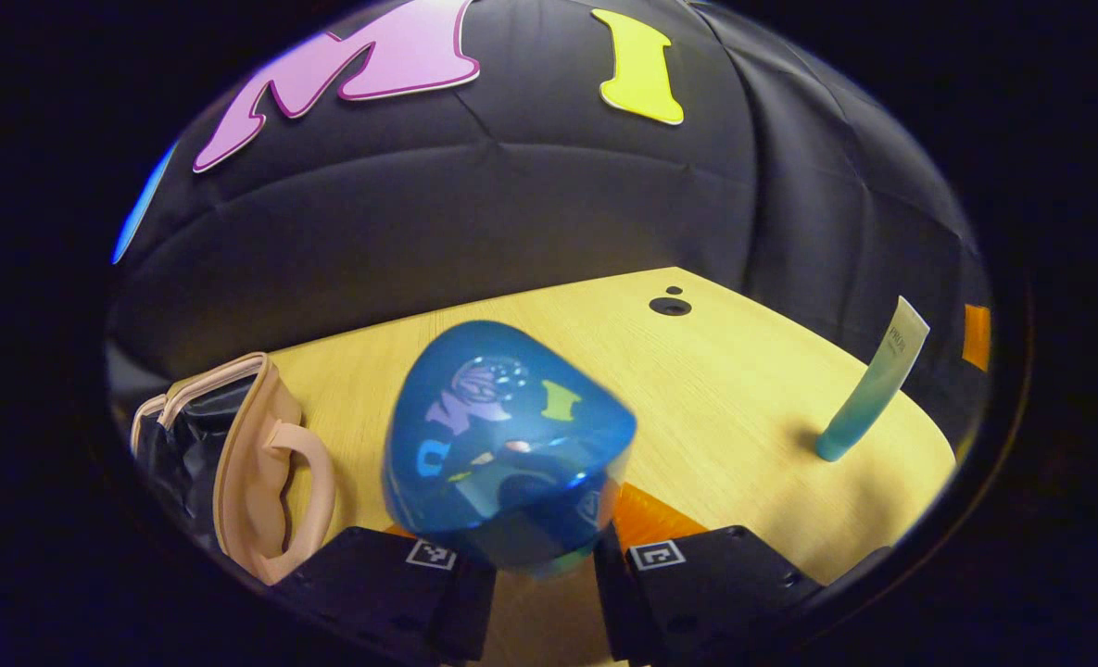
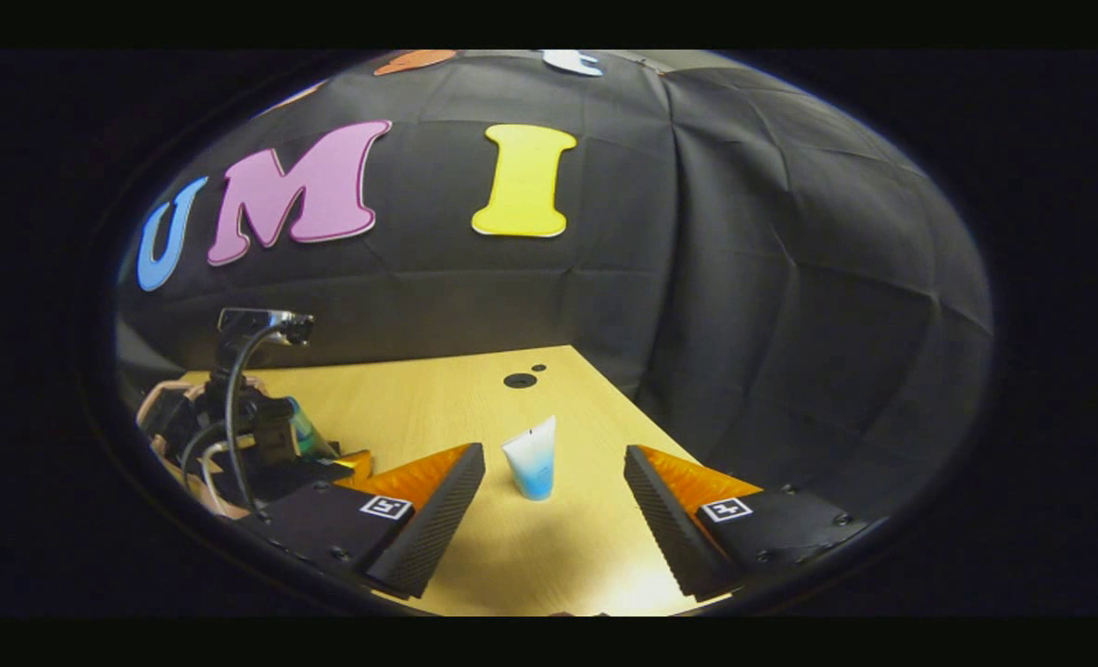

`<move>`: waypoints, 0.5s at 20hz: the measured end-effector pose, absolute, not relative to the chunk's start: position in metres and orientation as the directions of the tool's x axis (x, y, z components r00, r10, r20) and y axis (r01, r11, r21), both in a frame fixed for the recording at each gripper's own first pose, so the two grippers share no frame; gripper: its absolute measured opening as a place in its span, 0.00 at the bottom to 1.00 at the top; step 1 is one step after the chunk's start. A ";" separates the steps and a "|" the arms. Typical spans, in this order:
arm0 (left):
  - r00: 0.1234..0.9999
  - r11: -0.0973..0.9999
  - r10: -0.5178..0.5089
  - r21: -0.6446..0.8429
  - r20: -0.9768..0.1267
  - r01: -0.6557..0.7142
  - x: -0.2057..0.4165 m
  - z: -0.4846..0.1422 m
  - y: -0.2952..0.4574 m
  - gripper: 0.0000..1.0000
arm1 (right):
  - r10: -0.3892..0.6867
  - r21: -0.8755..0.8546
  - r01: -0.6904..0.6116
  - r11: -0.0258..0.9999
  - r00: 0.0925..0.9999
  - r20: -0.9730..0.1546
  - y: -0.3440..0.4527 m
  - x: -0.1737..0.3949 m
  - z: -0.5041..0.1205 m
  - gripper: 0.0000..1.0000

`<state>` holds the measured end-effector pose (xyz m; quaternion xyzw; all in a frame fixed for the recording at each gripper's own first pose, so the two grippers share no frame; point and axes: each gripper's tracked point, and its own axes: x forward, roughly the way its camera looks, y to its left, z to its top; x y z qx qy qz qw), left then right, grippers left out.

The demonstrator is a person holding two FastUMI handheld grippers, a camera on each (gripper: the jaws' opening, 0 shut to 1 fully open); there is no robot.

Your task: First open the suitcase, pack the skin care products into it, and then close the suitcase.

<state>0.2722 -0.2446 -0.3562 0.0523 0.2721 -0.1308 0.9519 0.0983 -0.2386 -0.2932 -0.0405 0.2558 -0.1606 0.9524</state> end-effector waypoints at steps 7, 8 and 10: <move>0.804 0.954 -0.255 -0.008 -0.537 0.298 0.268 -0.356 -0.247 0.45 | -0.346 -0.156 0.315 0.936 0.752 -0.560 -0.256 0.133 -0.364 0.97; 0.803 0.954 -0.257 -0.008 -0.538 0.300 0.268 -0.357 -0.246 0.45 | -0.355 -0.156 0.327 0.932 0.745 -0.564 -0.259 0.136 -0.369 0.98; 0.801 0.953 -0.261 -0.010 -0.539 0.303 0.267 -0.357 -0.246 0.45 | -0.380 -0.172 0.345 0.923 0.736 -0.561 -0.267 0.140 -0.379 0.97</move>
